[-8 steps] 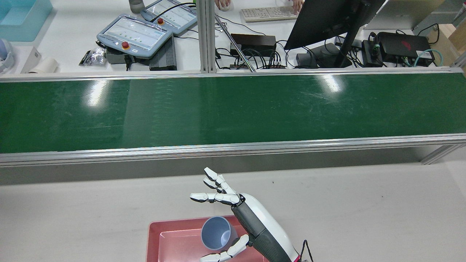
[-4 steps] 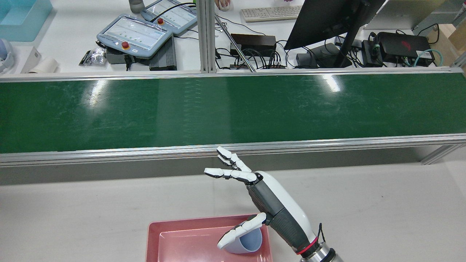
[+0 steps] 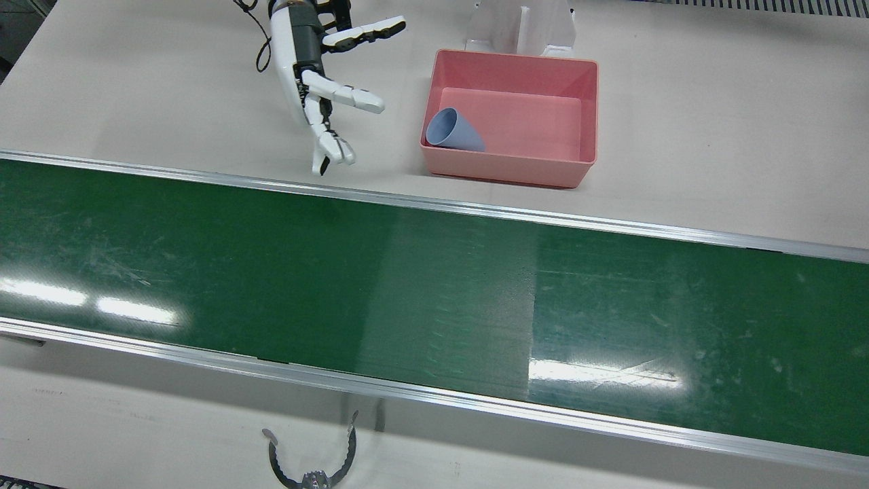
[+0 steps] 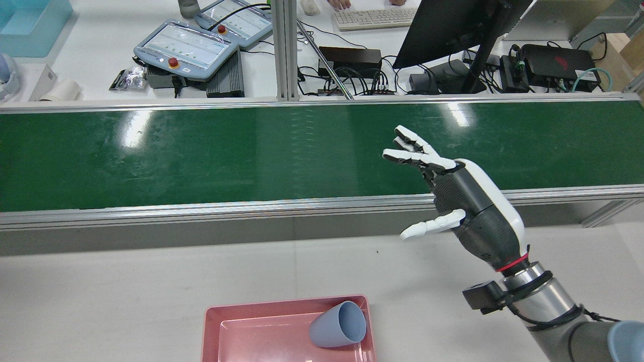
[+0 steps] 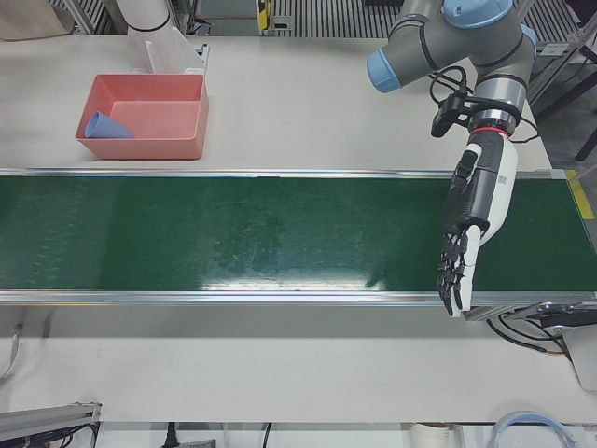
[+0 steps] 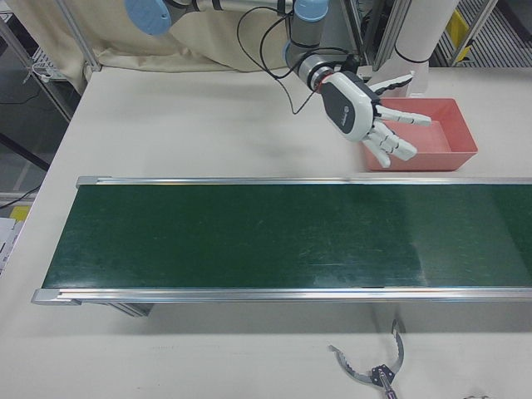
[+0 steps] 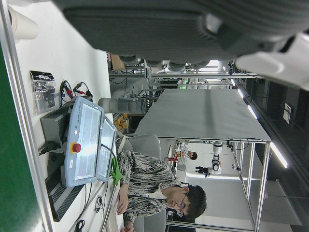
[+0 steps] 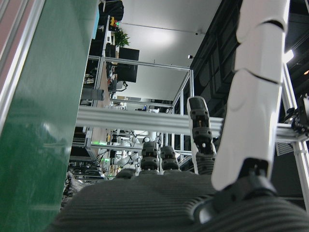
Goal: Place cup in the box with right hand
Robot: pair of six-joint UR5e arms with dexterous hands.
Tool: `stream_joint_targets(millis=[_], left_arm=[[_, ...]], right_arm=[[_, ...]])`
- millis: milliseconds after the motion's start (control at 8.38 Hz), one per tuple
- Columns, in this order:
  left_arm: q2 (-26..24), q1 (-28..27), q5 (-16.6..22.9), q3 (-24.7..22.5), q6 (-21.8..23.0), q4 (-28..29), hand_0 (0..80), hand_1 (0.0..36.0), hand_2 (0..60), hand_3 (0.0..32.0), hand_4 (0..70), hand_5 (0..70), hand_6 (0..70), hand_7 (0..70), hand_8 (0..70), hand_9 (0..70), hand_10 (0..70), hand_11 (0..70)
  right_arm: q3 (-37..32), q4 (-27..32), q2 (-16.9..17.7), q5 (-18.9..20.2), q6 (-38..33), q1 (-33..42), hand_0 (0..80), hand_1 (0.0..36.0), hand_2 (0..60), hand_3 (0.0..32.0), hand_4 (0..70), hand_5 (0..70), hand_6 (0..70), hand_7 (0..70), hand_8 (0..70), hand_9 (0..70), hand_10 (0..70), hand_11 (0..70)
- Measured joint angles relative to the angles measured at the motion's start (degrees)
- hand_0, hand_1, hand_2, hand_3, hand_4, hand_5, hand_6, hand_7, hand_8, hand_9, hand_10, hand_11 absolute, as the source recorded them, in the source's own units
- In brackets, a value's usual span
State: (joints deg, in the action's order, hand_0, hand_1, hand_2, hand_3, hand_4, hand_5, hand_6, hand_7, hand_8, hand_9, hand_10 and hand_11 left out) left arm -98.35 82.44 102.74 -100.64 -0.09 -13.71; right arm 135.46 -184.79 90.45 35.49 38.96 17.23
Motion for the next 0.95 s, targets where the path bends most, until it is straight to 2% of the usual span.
stream_joint_targets(millis=[119,239,358,477,596,716,835,954], left_arm=[[0.0,0.0,0.0,0.0,0.0,0.0,0.0,0.0,0.0,0.0,0.0,0.0,0.0,0.0,0.0,0.0,0.0,0.0],[0.0,0.02,0.0,0.0,0.0,0.0,0.0,0.0,0.0,0.0,0.0,0.0,0.0,0.0,0.0,0.0,0.0,0.0],[0.0,0.05,0.0,0.0,0.0,0.0,0.0,0.0,0.0,0.0,0.0,0.0,0.0,0.0,0.0,0.0,0.0,0.0],[0.0,0.07,0.0,0.0,0.0,0.03,0.0,0.0,0.0,0.0,0.0,0.0,0.0,0.0,0.0,0.0,0.0,0.0],[0.0,0.06,0.0,0.0,0.0,0.06,0.0,0.0,0.0,0.0,0.0,0.0,0.0,0.0,0.0,0.0,0.0,0.0],[0.0,0.06,0.0,0.0,0.0,0.08,0.0,0.0,0.0,0.0,0.0,0.0,0.0,0.0,0.0,0.0,0.0,0.0],[0.0,0.04,0.0,0.0,0.0,0.05,0.0,0.0,0.0,0.0,0.0,0.0,0.0,0.0,0.0,0.0,0.0,0.0],[0.0,0.05,0.0,-0.02,0.0,0.03,0.0,0.0,0.0,0.0,0.0,0.0,0.0,0.0,0.0,0.0,0.0,0.0]], right_arm=[[-0.4,-6.75,1.39,4.58,-8.32,6.54,60.9,20.0,4.4,0.0,17.2,7.2,4.9,15.3,7.7,14.3,0.0,1.7],[-1.44,-12.79,2.12,10.35,-15.81,14.51,62.7,18.2,1.9,0.0,17.3,7.5,5.0,14.9,8.0,14.6,0.8,3.6],[-3.14,-16.21,2.85,16.8,-21.17,23.57,63.8,16.4,0.0,0.0,18.4,7.6,5.0,14.6,8.1,14.7,1.3,4.2],[-4.64,-17.53,3.9,21.83,-23.75,32.11,62.7,17.3,1.2,0.0,20.5,7.5,5.5,16.7,8.7,15.8,2.2,5.5],[-5.94,-17.55,5.32,24.69,-24.69,38.76,60.5,18.4,3.7,0.0,20.1,7.4,5.8,17.8,9.0,16.4,3.5,7.3],[-7.37,-16.56,6.53,26.14,-24.97,42.7,62.4,15.4,0.0,0.0,25.0,7.3,6.0,18.9,9.3,16.9,4.5,8.6],[-8.21,-15.71,7.55,27.02,-25.16,44.29,62.7,15.6,0.0,0.0,22.8,7.4,5.8,18.0,9.0,16.4,4.0,8.0],[-8.68,-14.58,8.83,30.21,-25.34,45.38,60.6,18.8,3.4,0.0,12.9,7.8,5.5,15.9,8.5,15.4,3.6,7.5]])
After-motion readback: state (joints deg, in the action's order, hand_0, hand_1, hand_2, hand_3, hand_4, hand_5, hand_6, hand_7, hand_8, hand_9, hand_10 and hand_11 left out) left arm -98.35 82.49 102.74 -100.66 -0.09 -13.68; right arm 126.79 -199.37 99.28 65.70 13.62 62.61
